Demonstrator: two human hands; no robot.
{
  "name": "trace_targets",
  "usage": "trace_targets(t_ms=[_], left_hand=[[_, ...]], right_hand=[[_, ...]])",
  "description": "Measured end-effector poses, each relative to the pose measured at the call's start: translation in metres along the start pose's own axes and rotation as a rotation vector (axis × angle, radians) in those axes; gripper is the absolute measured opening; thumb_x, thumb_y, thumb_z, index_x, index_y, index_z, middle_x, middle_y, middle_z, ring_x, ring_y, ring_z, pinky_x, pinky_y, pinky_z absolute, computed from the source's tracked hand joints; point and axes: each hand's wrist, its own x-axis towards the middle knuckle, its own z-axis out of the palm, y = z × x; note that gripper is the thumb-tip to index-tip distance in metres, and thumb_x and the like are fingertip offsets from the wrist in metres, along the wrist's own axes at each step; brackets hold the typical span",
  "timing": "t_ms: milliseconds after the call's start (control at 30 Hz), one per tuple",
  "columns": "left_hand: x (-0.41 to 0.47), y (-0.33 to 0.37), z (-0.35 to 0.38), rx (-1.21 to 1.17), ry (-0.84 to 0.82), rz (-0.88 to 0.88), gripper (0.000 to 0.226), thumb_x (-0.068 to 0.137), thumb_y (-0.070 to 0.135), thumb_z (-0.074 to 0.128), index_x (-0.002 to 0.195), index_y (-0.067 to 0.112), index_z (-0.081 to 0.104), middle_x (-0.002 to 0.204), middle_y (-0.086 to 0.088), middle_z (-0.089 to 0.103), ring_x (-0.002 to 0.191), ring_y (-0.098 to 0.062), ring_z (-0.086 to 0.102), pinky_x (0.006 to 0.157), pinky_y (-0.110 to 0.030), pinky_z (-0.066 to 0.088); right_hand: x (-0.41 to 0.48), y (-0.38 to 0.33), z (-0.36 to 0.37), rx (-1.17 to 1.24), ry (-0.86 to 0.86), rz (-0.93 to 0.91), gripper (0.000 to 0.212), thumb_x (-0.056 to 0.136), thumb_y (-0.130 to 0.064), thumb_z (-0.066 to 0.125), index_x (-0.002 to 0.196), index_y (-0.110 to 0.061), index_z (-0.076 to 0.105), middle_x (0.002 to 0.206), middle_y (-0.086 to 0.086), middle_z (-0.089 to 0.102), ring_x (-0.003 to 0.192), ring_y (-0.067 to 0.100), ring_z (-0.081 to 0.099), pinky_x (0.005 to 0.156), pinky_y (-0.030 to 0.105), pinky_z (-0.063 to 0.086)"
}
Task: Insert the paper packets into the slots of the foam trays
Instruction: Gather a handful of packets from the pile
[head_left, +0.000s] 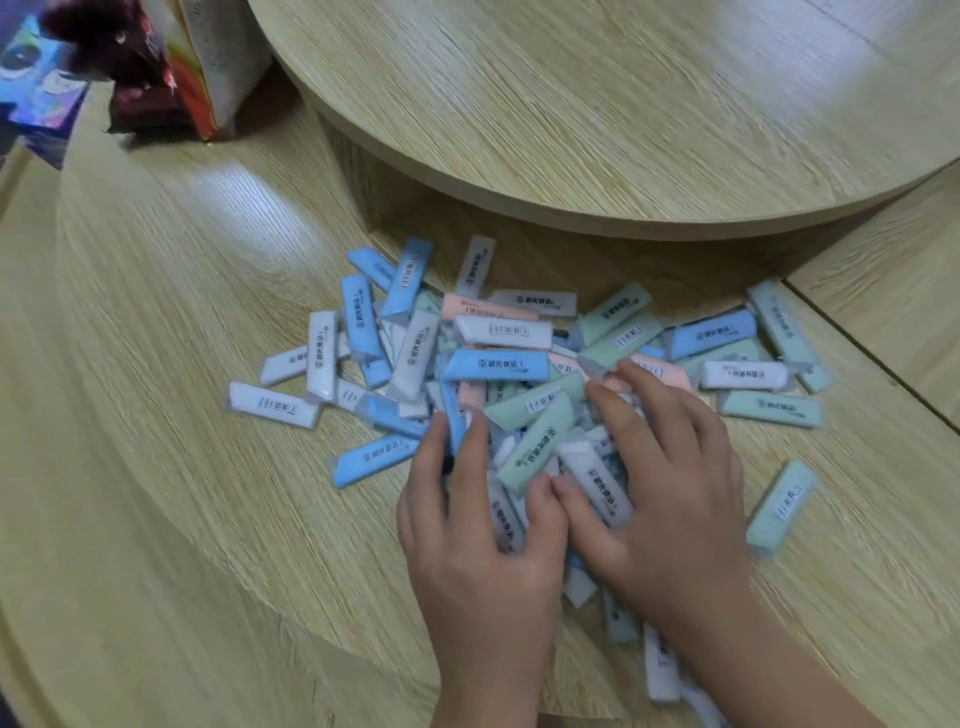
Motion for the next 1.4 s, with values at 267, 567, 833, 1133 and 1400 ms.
trace_targets(t_ms=[267, 567, 833, 1133, 1400], left_hand=[[0.007, 0.01, 0.01, -0.099, 0.05, 0.0, 0.043, 0.087, 0.032, 0.06, 0.123, 0.011, 0.066, 0.136, -0.004, 0.054, 0.126, -0.017, 0.052, 0.097, -0.043, 0.051], [0.011, 0.03, 0.019, -0.236, 0.085, -0.079, 0.047, 0.09, 0.034, 0.051, 0.128, 0.01, 0.064, 0.142, -0.006, 0.054, 0.134, 0.003, 0.042, 0.103, -0.009, 0.034], [0.02, 0.042, 0.024, -0.556, -0.008, -0.229, 0.038, 0.087, 0.037, 0.047, 0.122, 0.037, 0.064, 0.142, 0.016, 0.054, 0.134, 0.003, 0.044, 0.101, -0.008, 0.036], [0.016, 0.033, 0.03, -1.063, -0.083, -0.462, 0.039, 0.088, 0.035, 0.057, 0.124, 0.029, 0.068, 0.144, -0.009, 0.056, 0.133, -0.031, 0.052, 0.106, -0.055, 0.042], [0.021, 0.046, 0.014, -1.185, -0.098, -0.546, 0.059, 0.078, 0.043, 0.075, 0.129, 0.017, 0.063, 0.128, -0.014, 0.067, 0.116, -0.035, 0.065, 0.088, -0.04, 0.055]], right_hand=[[0.011, 0.004, 0.0, 0.117, 0.003, -0.062, 0.056, 0.086, -0.046, 0.059, 0.128, -0.01, 0.064, 0.139, 0.011, 0.054, 0.122, 0.033, 0.052, 0.105, 0.042, 0.038], [0.017, 0.001, 0.002, 0.311, 0.023, -0.09, 0.049, 0.093, -0.034, 0.048, 0.132, -0.007, 0.06, 0.141, 0.011, 0.053, 0.132, 0.025, 0.048, 0.112, 0.034, 0.032], [0.027, -0.001, 0.003, 0.44, 0.029, -0.102, 0.05, 0.093, -0.033, 0.043, 0.136, -0.01, 0.055, 0.141, -0.002, 0.054, 0.136, 0.013, 0.045, 0.111, 0.035, 0.036], [0.035, -0.017, 0.002, 0.639, 0.043, -0.103, 0.052, 0.081, -0.029, 0.054, 0.133, -0.021, 0.054, 0.139, -0.013, 0.053, 0.134, 0.014, 0.048, 0.108, 0.035, 0.039], [0.038, -0.036, -0.005, 0.844, 0.043, -0.046, 0.054, 0.075, -0.019, 0.054, 0.129, -0.022, 0.056, 0.133, -0.011, 0.058, 0.128, 0.015, 0.053, 0.104, 0.03, 0.041]])
